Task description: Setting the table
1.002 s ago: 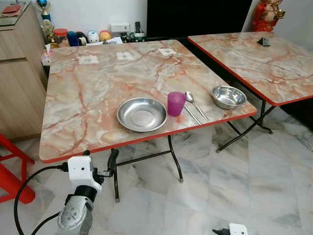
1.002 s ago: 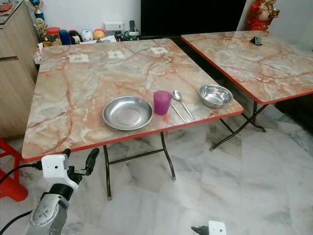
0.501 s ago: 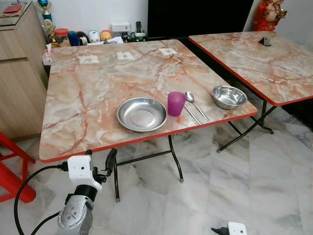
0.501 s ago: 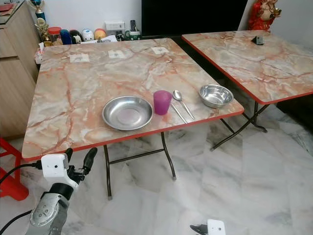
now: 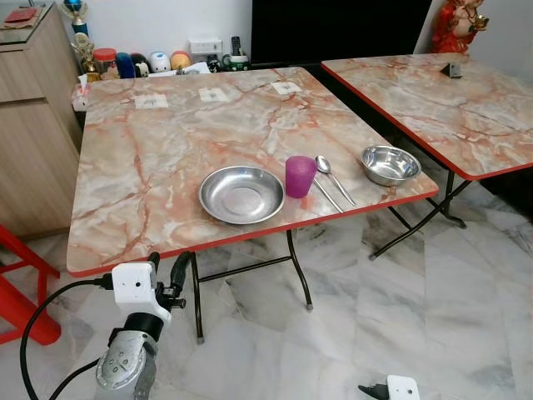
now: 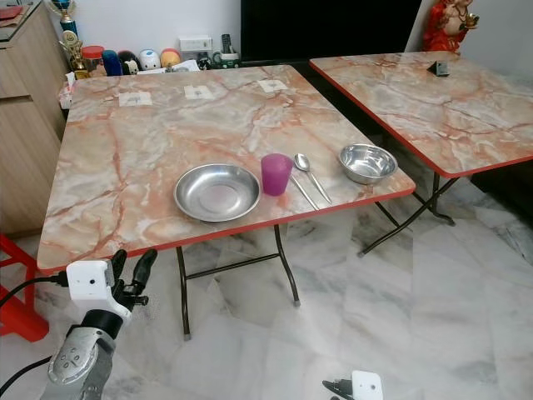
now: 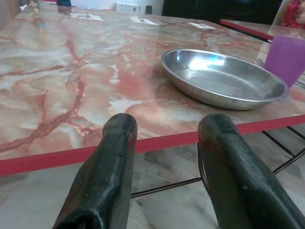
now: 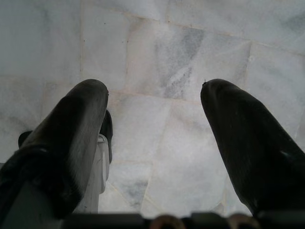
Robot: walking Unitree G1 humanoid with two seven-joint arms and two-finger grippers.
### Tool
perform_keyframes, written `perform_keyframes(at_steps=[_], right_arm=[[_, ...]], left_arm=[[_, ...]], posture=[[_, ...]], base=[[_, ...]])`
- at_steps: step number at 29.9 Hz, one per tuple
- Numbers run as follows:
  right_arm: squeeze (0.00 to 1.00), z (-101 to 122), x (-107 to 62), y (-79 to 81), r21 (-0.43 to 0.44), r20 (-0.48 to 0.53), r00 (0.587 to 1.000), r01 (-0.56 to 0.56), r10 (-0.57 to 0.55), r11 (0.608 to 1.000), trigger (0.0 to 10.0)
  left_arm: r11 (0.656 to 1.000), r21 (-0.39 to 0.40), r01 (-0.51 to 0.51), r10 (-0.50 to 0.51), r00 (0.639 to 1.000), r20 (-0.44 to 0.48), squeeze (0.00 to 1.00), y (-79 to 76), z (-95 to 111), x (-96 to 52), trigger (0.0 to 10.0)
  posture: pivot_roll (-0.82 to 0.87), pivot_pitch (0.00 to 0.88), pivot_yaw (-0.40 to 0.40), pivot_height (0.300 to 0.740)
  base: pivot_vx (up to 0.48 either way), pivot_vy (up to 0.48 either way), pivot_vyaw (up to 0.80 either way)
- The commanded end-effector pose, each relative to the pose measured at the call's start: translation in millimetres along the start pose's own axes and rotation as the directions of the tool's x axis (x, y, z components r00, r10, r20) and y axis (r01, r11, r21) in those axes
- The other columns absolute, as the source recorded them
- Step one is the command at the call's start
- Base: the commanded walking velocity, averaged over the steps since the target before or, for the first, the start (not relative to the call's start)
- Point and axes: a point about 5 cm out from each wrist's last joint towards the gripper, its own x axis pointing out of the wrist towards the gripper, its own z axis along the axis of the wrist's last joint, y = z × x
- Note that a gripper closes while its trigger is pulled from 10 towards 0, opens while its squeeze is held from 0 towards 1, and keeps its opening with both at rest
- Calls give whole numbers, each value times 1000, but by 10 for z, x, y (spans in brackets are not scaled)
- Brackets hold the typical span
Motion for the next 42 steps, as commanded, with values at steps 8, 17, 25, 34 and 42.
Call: perform_keyframes(at_steps=[8, 17, 25, 34, 42], right_arm=[[0, -11, -4, -21, 2, -2, 1000, 5, -5, 1000, 10000], [0, 2, -1, -4, 4, 5, 1000, 0, 0, 1000, 10000], [0, 10, 1, 3, 6, 8, 1000, -1, 1, 1000, 10000], [0, 13, 1, 11, 9, 11, 1000, -2, 2, 1000, 10000], [0, 31, 5, 11, 10, 14, 1000, -2, 2, 1000, 10000]], left_arm=[[1000, -11, -29, 29, 1000, 6, 0, 49, 28, 0, 10000], [998, -35, -43, 43, 999, 9, 0, 89, 56, 16, 10000], [998, -41, -39, 39, 999, 8, 0, 84, 58, 22, 10000], [998, -43, -35, 35, 999, 16, 0, 94, 85, 30, 10000], [999, -43, -26, 27, 999, 18, 0, 86, 98, 45, 10000]], posture=[[119, 85, -80, 740], [119, 84, -78, 740], [118, 82, -76, 740], [121, 81, -74, 740], [123, 80, -73, 740]], base=[[0, 0, 0], [0, 0, 0], [173, 0, 0], [359, 0, 0], [365, 0, 0]])
